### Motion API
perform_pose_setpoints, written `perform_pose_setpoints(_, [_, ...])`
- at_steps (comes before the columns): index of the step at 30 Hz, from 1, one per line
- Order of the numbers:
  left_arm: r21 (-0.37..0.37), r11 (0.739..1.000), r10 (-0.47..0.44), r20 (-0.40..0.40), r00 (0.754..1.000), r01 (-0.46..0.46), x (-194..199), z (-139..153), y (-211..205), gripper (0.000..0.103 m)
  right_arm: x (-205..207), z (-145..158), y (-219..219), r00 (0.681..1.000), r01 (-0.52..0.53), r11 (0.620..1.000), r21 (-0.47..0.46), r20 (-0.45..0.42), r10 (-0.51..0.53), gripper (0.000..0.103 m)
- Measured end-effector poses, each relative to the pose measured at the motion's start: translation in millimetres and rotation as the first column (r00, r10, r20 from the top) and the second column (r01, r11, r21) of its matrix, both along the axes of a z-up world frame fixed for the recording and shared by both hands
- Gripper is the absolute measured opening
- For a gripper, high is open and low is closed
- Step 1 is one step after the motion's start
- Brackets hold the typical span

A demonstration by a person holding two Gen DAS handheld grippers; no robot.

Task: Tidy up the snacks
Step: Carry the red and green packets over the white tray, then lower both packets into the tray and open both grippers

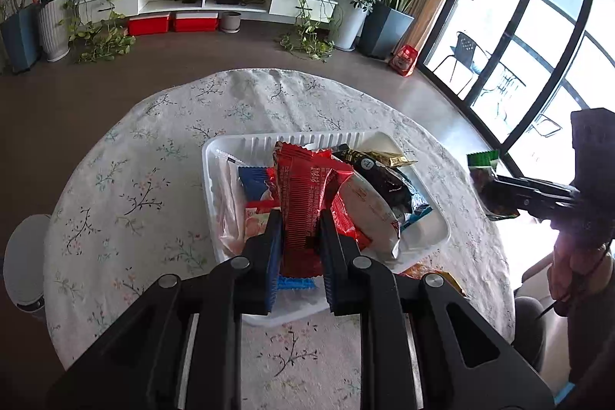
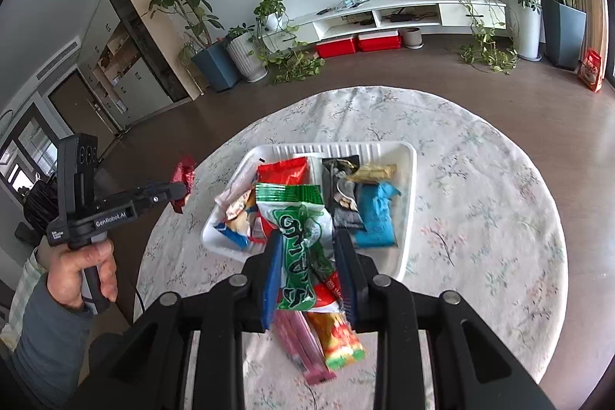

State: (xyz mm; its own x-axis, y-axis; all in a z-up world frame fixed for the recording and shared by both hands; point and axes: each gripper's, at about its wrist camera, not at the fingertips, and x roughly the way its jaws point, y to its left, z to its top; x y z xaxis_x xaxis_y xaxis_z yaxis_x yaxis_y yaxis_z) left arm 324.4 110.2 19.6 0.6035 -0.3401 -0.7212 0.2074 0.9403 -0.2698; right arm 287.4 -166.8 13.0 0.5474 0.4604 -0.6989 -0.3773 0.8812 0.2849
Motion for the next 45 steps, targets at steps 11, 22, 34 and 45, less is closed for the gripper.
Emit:
perform_pose_setpoints(11, [0.053, 0.999, 0.003, -0.059, 0.998, 0.000, 46.5, -49.3, -15.9, 0.017, 73.9, -40.9, 69.6, 0.999, -0.013, 0.988, -0.156, -0.051, 0.005, 0.029])
perform_pose_setpoints(22, [0.077, 0.997, -0.002, -0.097, 0.995, 0.009, 67.0, -76.4, -22.9, 0.020, 91.7, -66.8, 85.6, 0.999, -0.005, 0.966, -0.258, -0.040, -0.005, 0.033])
perform_pose_setpoints(34, [0.078, 0.997, -0.001, -0.104, 0.995, 0.009, 73.8, -83.7, -24.8, 0.021, 95.5, -80.0, 86.1, 0.999, -0.008, 0.961, -0.276, -0.050, -0.006, 0.034])
perform_pose_setpoints(45, [0.085, 0.996, 0.016, -0.086, 0.996, -0.008, 75.5, -88.7, -25.2, 0.030, 95.2, -87.5, 90.2, 0.998, -0.019, 0.961, -0.277, -0.060, 0.002, 0.036])
